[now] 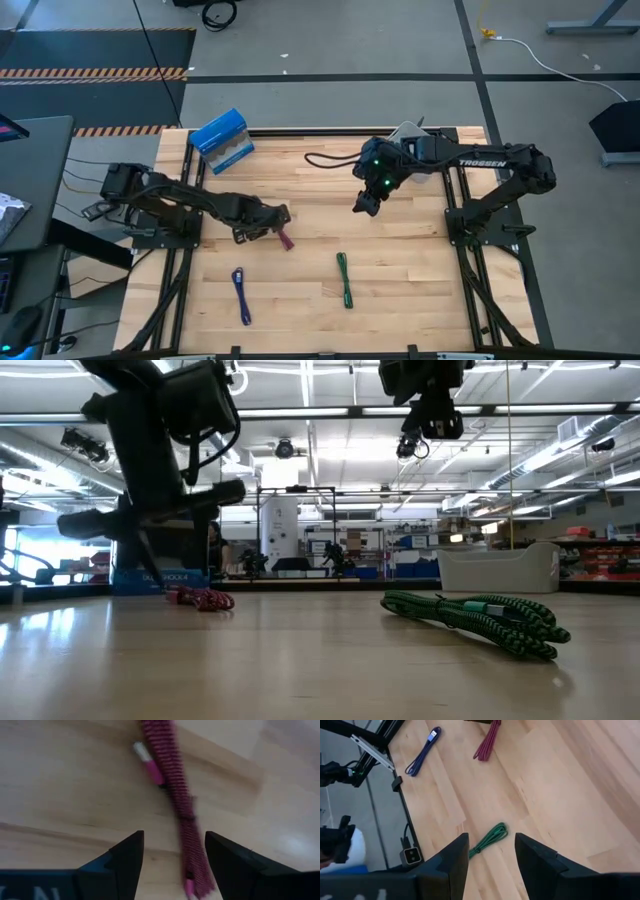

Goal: Pick and place USB-C Cables
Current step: Put the ziptied light red USB charger cable into the bin

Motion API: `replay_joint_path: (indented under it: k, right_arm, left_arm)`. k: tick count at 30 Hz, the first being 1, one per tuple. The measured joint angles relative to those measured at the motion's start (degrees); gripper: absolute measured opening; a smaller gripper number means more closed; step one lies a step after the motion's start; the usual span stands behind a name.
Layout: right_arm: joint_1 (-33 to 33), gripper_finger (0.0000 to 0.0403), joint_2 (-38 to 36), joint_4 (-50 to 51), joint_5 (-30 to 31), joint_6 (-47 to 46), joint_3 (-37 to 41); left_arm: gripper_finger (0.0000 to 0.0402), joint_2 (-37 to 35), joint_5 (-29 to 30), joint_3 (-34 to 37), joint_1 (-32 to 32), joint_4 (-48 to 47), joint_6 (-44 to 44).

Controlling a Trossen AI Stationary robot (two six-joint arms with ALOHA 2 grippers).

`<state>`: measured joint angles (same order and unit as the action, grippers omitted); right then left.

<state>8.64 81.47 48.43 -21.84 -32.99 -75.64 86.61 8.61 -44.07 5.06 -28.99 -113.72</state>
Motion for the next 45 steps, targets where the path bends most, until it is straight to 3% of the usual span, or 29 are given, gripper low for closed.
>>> replay_joint_path:
  k: [10, 30, 34, 45]
  right_arm:
    - [0.20, 0.0166, 0.00, 1.48, -1.96, 0.19, -0.02]
    - [0.57, 0.0166, 0.00, 2.27, -3.39, 0.03, -0.02]
    - [0.53, 0.0166, 0.00, 2.27, -3.59, 0.00, -0.02]
    - [0.51, 0.0166, 0.00, 2.32, -5.31, -0.44, -0.02]
  left_arm:
    - [0.0218, 6.44, -1.09, -0.29, 0.00, 5.33, -1.16]
    - [0.0217, 7.74, -0.82, -0.44, -2.51, 2.03, -3.49]
    - [0.0217, 7.85, 0.58, -1.19, -2.65, 2.41, -8.66]
    - [0.0217, 9.16, 7.85, -10.52, -3.82, 0.04, -6.60]
